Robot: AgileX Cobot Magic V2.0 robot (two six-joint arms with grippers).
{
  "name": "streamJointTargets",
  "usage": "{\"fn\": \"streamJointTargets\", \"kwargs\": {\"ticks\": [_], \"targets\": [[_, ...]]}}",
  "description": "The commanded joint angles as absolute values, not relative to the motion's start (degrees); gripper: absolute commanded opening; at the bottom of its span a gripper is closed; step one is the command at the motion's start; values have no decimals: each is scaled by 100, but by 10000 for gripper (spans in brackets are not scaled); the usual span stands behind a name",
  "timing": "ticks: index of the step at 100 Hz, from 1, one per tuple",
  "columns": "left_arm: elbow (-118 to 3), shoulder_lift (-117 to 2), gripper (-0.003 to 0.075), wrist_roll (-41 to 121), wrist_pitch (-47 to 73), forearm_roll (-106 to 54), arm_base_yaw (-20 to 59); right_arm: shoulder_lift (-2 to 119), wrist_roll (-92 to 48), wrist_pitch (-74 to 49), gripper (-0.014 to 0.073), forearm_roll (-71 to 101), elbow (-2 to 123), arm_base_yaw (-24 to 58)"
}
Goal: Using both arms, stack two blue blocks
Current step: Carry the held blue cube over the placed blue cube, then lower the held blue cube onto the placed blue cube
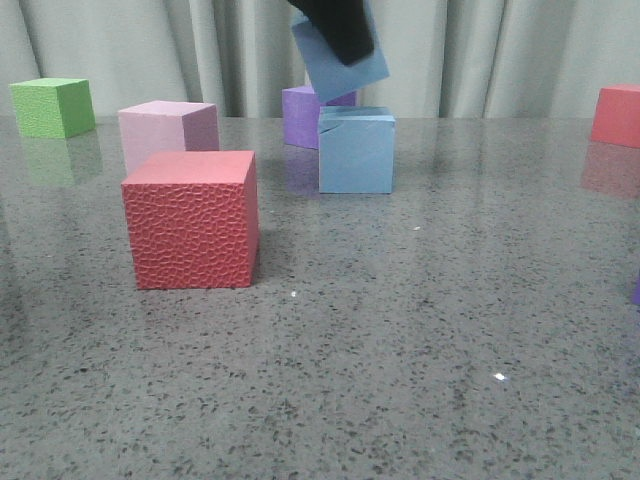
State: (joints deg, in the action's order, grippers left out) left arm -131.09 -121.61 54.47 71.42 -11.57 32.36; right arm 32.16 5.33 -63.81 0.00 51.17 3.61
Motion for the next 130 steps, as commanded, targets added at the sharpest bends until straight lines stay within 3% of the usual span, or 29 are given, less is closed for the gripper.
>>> {"fn": "streamJointTargets", "kwargs": {"ticks": [1,130], "targets": [[-13274,-11857,233,5448,6862,-1363,3278,3245,489,-6071,655,0,5244,354],[-13274,-11917,232,5448,7147,-1383,3278,3245,489,-6031,655,0,5244,354]]}}
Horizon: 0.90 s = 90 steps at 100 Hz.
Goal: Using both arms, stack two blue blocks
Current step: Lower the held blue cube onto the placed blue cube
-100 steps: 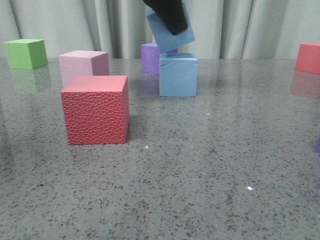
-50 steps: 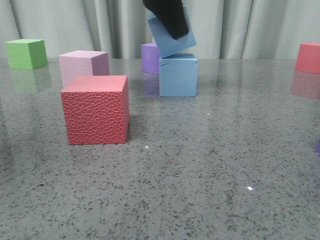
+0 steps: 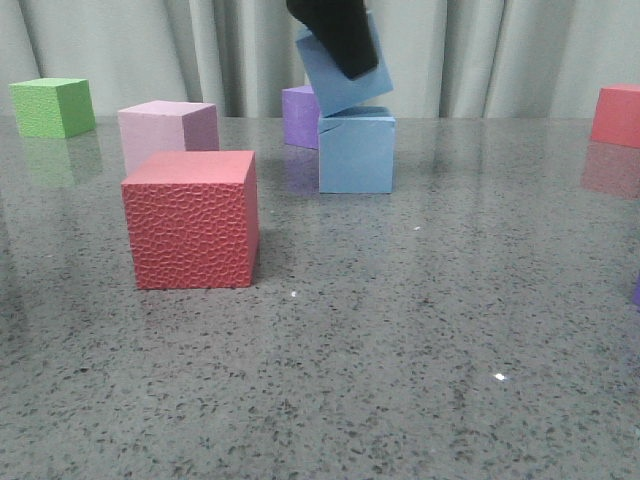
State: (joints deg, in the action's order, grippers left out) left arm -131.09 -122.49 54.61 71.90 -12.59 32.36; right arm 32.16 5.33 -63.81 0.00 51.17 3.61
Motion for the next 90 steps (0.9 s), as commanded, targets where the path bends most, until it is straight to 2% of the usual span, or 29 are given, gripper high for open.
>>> {"fn": "streamJointTargets", "kwargs": {"ticks": [1,90], "targets": [[-13274,-11917,233,5448,7147,-1383,3278,3245,489,-6031,655,0,5244,354],[-13274,-11917,233,5448,7297,-1383,3278,3245,489,-6031,655,0,5244,354]]}}
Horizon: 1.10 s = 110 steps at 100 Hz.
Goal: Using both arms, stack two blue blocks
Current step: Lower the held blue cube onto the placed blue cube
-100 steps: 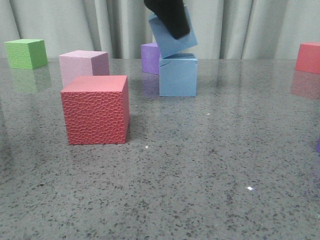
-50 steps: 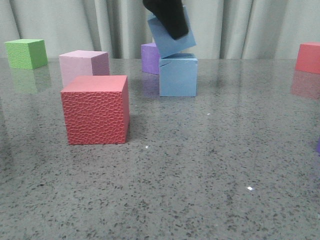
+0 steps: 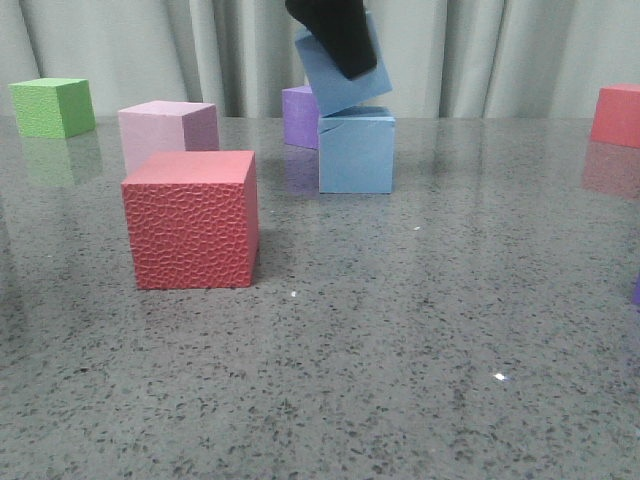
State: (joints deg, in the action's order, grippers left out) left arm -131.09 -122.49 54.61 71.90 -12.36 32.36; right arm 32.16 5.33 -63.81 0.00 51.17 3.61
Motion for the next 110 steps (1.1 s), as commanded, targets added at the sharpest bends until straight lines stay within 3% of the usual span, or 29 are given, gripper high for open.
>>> {"fn": "streamJointTargets", "kwargs": {"ticks": [1,19,44,75,93,110], "targets": [[-13274,-11917,233,5448,7297,-1383,3278,3245,489,-6031,655,0,5244,354],[-13274,-11917,248,5448,7297,-1383,3278,3245,489,-6031,655,0,5244,354],[-13274,-11917,449,5448,7306,-1383,3278,3245,489,-6031,655,0,5244,354],[-13274,-11917,472,5448,7323,-1383,3278,3245,489,-6031,655,0,5244,354],[-13274,-11917,572,5448,7323,-1383,3278,3245,489,-6031,655,0,5244,354],[-13274,-11917,589,5448,7323,-1383,3278,3245,489,-6031,655,0,5244,354]]}}
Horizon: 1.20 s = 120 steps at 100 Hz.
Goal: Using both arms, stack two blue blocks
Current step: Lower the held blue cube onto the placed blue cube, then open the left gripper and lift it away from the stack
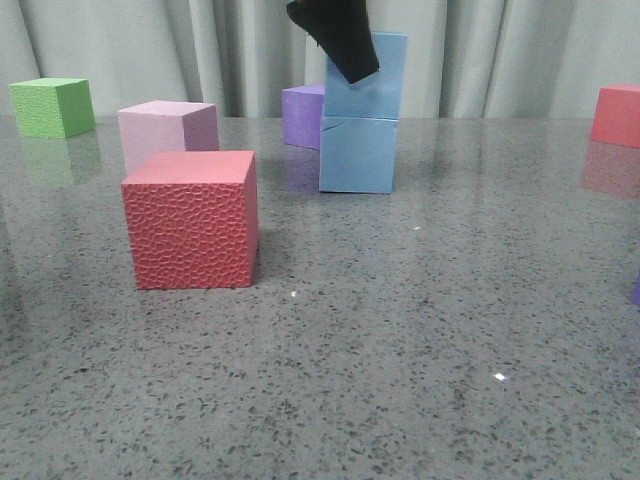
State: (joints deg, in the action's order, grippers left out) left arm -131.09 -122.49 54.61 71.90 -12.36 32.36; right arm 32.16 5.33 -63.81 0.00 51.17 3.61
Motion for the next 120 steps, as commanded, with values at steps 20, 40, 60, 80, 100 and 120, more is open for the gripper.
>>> {"fn": "streamJointTargets", "kwargs": {"ticks": [20,40,60,80,100,120], "targets": [[-13274,-11917,592,5448,7323,-1383,3278,3245,489,-6031,655,0,5244,354],[-13274,-11917,592,5423,7323,-1383,3278,3245,489,-6031,655,0,5244,354],[-13297,-11787,591,5369,7323,-1501,3278,3245,489,-6031,655,0,5244,354],[-13297,-11539,591,5095,7323,-1490,3266,3245,489,-6031,655,0,5244,354],[-13297,-11241,590,4748,7323,-1481,3254,3245,489,-6031,655,0,5244,354],[-13297,-10862,590,4168,7323,-1356,3168,3245,489,-6031,655,0,5244,354]]}}
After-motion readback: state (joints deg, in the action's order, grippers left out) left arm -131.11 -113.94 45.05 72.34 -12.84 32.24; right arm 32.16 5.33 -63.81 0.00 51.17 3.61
